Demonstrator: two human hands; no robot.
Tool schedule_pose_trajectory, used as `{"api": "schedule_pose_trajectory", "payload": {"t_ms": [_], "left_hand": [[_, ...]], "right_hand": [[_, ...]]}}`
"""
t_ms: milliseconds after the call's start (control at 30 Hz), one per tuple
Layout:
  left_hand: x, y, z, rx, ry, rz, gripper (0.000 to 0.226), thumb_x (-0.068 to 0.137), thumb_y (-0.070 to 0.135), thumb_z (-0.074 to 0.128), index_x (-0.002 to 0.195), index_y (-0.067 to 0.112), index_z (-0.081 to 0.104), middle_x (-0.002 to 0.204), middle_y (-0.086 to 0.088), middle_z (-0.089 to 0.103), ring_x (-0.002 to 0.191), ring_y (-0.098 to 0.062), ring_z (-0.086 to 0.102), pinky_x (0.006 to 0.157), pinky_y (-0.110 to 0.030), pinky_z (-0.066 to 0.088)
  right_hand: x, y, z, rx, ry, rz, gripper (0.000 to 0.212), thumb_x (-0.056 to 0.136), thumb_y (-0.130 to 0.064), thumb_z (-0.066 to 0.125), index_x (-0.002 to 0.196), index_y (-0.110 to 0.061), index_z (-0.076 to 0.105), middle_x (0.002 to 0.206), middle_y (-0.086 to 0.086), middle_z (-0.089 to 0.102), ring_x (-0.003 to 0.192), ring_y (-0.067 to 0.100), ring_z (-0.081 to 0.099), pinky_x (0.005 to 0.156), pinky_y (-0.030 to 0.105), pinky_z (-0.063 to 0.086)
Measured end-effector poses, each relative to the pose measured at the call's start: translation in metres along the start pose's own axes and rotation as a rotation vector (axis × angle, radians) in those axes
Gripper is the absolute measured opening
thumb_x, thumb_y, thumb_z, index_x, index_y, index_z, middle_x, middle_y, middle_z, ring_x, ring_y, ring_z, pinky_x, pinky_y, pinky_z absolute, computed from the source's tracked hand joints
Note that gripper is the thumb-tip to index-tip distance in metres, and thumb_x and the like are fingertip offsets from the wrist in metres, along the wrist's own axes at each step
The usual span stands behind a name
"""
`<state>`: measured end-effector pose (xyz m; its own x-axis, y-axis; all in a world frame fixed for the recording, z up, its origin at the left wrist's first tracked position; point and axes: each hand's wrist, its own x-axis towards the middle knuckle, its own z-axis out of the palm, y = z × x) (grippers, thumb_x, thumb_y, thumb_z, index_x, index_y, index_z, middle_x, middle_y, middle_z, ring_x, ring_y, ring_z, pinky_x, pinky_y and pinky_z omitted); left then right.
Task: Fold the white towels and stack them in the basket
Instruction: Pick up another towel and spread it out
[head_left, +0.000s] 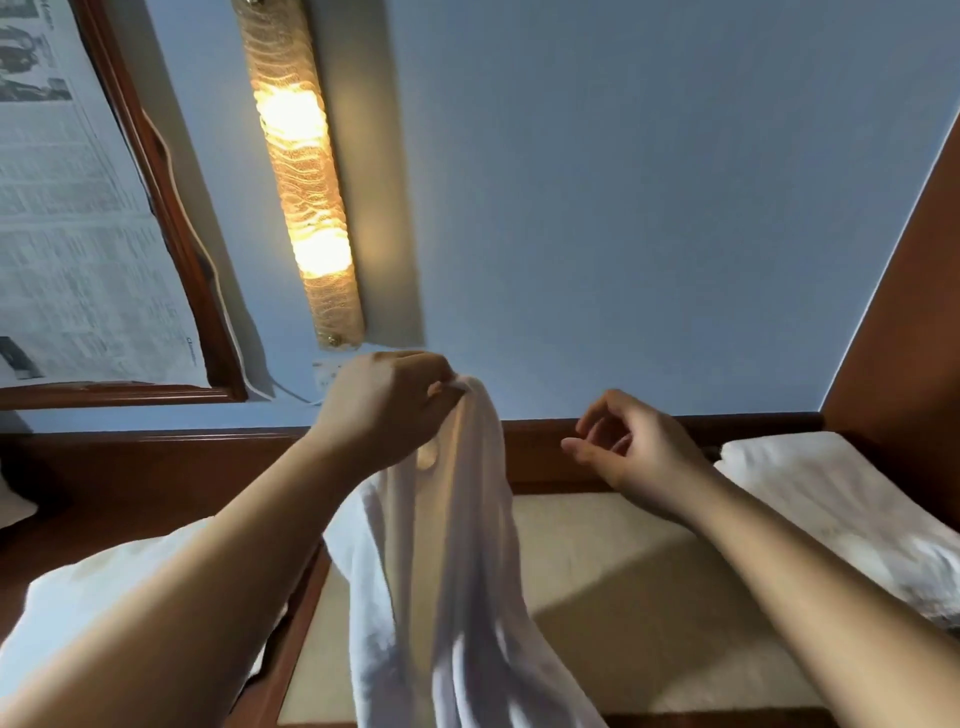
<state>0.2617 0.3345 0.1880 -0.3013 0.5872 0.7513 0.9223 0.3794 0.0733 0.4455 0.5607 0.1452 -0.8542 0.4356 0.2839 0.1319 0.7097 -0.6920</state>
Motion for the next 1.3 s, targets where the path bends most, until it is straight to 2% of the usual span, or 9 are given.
{"api": "schedule_pose_trajectory", "payload": {"t_ms": [100,333,467,567,633,867,1000,1167,1300], "left_hand": [[0.015,0.027,0.006,0.012,-0.006,0.09,0.019,0.085,0.039,0.064,0.078,0.021,0.067,0.065,0.005,0.064,0.056,-0.028,0.06,0.051,-0.026,0.034],[0.026,0.017,-0.01,0.105,-0.11,0.294,0.029,0.087,0.033,0.058,0.071,0.02,0.038,0.058,0.001,0.042,0.049,-0.031,0.039,0.045,-0.026,0.024],[0.018,0.006,-0.011,0.141,-0.171,0.304,0.028,0.088,0.034,0.053,0.073,0.021,0.033,0.061,0.0,0.04,0.051,-0.031,0.039,0.047,-0.024,0.015],[0.018,0.0,-0.013,0.16,-0.168,0.284,0.028,0.088,0.035,0.051,0.071,0.02,0.033,0.059,0.001,0.039,0.05,-0.029,0.037,0.048,-0.022,0.012],[0.019,-0.007,-0.017,0.17,-0.141,0.262,0.03,0.087,0.035,0.053,0.071,0.02,0.033,0.059,0.003,0.037,0.05,-0.029,0.036,0.047,-0.022,0.016],[0.019,-0.038,-0.029,0.19,-0.103,0.108,0.044,0.086,0.025,0.079,0.068,0.017,0.04,0.056,0.005,0.038,0.05,-0.027,0.033,0.047,-0.026,0.027],[0.014,-0.033,-0.013,0.104,-0.153,-0.077,0.045,0.092,0.042,0.072,0.068,0.02,0.041,0.055,0.005,0.045,0.054,-0.029,0.046,0.049,-0.034,0.044],[0.011,0.007,0.005,-0.071,-0.385,-0.176,0.049,0.079,0.08,0.065,0.111,0.044,0.053,0.061,0.008,0.057,0.061,-0.007,0.053,0.056,-0.032,0.039],[0.021,0.034,0.004,-0.168,-0.296,-0.102,0.043,0.084,0.069,0.068,0.117,0.043,0.063,0.06,0.015,0.056,0.062,-0.005,0.054,0.058,-0.031,0.041]], "right_hand": [[0.008,-0.05,0.033,0.174,-0.039,-0.068,0.034,0.085,-0.051,0.081,0.107,-0.034,0.06,0.093,-0.011,0.068,0.08,0.001,0.065,0.068,0.019,0.053],[0.012,-0.04,0.05,0.354,0.207,-0.1,0.031,0.092,-0.042,0.076,0.08,-0.02,0.057,0.064,-0.006,0.054,0.057,0.006,0.044,0.054,0.02,0.037],[0.01,-0.024,0.056,0.1,0.257,-0.254,0.007,0.098,-0.018,0.069,0.097,-0.025,0.069,0.066,-0.014,0.056,0.06,0.007,0.051,0.06,0.019,0.041],[0.006,-0.009,0.066,-0.122,0.338,-0.353,0.035,0.091,-0.001,0.064,0.119,-0.02,0.071,0.088,-0.006,0.066,0.076,0.014,0.062,0.072,0.027,0.052],[0.002,-0.004,0.071,-0.107,0.388,-0.308,0.034,0.085,0.003,0.066,0.111,-0.018,0.069,0.089,-0.005,0.063,0.077,0.016,0.06,0.071,0.025,0.049],[0.001,0.007,0.049,0.076,0.306,-0.087,0.012,0.093,-0.018,0.075,0.094,-0.03,0.074,0.08,-0.017,0.072,0.08,0.002,0.067,0.068,0.011,0.045],[0.01,-0.015,0.034,0.147,0.291,-0.078,0.007,0.097,-0.029,0.072,0.091,-0.029,0.075,0.081,-0.018,0.074,0.082,-0.003,0.067,0.068,0.013,0.047],[0.026,-0.054,0.018,0.031,0.137,-0.189,0.003,0.09,-0.034,0.077,0.088,-0.033,0.08,0.079,-0.018,0.072,0.075,0.001,0.065,0.069,0.023,0.049],[0.039,-0.07,0.004,0.077,0.022,-0.23,0.006,0.092,-0.039,0.078,0.091,-0.041,0.083,0.079,-0.013,0.066,0.072,0.003,0.061,0.065,0.018,0.041]]}}
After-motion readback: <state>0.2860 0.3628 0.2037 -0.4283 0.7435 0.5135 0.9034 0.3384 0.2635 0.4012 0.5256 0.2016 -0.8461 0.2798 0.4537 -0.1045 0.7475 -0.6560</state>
